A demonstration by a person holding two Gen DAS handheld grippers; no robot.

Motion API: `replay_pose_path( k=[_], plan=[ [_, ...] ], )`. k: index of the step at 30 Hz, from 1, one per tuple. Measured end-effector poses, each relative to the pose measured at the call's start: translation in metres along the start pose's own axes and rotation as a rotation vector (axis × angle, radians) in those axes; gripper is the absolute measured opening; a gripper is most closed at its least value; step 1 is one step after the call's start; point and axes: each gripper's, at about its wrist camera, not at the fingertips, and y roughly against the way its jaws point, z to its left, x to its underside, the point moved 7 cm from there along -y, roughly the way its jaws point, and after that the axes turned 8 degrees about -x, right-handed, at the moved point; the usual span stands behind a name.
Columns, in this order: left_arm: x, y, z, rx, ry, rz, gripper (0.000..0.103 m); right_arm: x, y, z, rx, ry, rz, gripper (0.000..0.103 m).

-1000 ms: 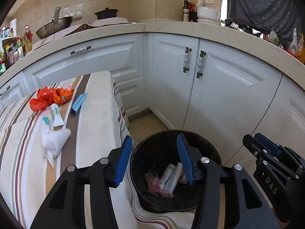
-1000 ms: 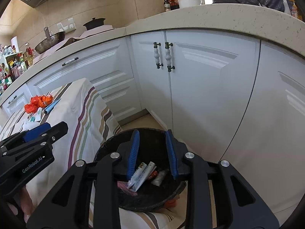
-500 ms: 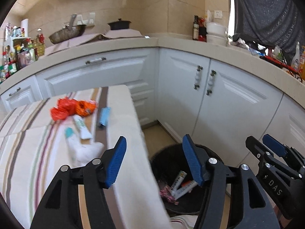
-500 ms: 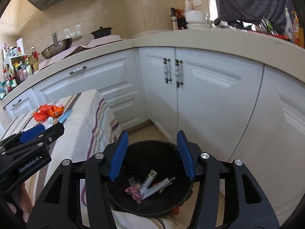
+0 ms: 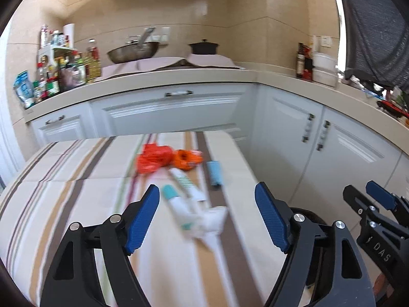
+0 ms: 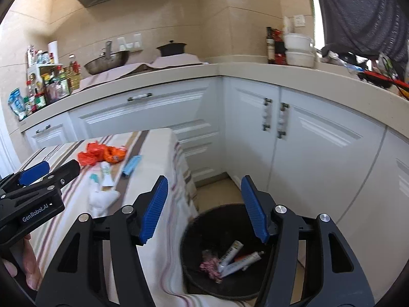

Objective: Collect trash
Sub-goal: 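Move both open grippers back over the table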

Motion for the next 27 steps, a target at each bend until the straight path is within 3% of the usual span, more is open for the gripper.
replay_pose_path(
  k=[10,27],
  plan=[
    [0.005,-0.009,0.076,-0.120,0.070,0.023,0.076,-0.005,-0.027,0.066,-0.073,0.080,0.029,0.060],
    [0.022,-0.030,0.150,-0.214,0.146,0.082,0.076,0.012,-0.081,0.141,-0.157,0.161,0.164,0.060]
  ],
)
